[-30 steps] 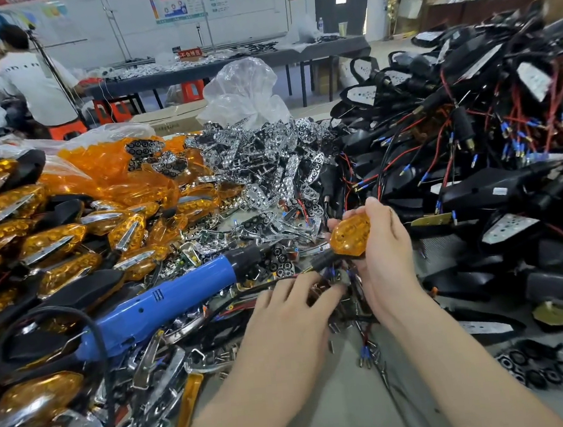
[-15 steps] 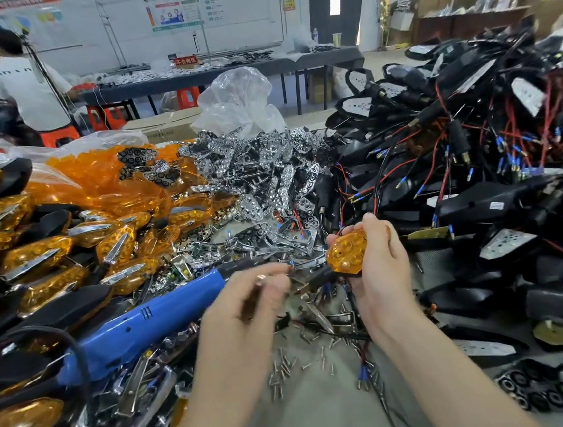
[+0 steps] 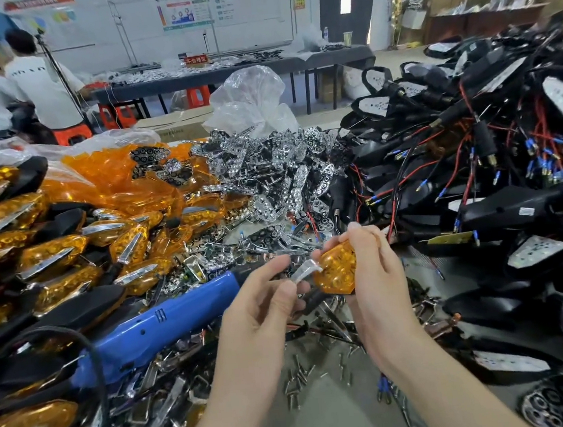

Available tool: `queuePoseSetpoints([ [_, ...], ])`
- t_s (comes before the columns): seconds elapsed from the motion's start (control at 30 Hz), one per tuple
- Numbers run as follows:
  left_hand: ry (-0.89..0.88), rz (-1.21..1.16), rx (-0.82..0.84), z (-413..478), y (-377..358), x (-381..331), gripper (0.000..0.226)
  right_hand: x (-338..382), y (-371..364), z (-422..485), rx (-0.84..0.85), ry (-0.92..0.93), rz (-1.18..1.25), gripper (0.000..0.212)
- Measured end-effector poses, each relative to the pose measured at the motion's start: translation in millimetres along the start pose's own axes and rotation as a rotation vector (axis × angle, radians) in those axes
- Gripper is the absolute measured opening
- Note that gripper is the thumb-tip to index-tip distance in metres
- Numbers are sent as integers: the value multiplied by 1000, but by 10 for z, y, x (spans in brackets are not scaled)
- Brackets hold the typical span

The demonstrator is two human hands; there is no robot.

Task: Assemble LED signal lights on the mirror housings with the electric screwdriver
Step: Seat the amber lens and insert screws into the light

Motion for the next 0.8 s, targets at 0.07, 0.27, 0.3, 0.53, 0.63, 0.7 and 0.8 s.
queuePoseSetpoints([
  [0.07, -14, 29, 4, -10, -6, -37, 30, 1, -2, 2, 4, 6, -5, 22],
  [0.27, -93, 382, 28, -51, -34, -123, 32, -14, 16, 12, 3, 14, -13, 22],
  [0.3, -109, 424, 12, -56, -27, -142, 32, -22, 24, 9, -9, 9, -11, 19],
  [0.53, -100, 254, -50, -14, 65, -107, 21, -20, 51, 3, -35, -33, 47, 21],
  [0.63, -77, 157, -73, -5, 132, -112, 21, -20, 62, -7, -48, -42, 25, 22],
  [0.7, -61, 57, -47, 6, 145, -106, 25, -3, 50, -13, -40, -20, -11, 22],
  [0.8, 2, -154, 41, 21, 55, -30, 39, 24, -15, -43, 22, 26, -134, 22],
])
Point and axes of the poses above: each hand's wrist, its own z-axis towards the middle knuckle, its own y-axis out of the back of the hand, x = y × z, the point moved 7 cm from there along z, towards the middle knuckle, and after that the axes turned 8 degrees about z, right-handed, at the moved point
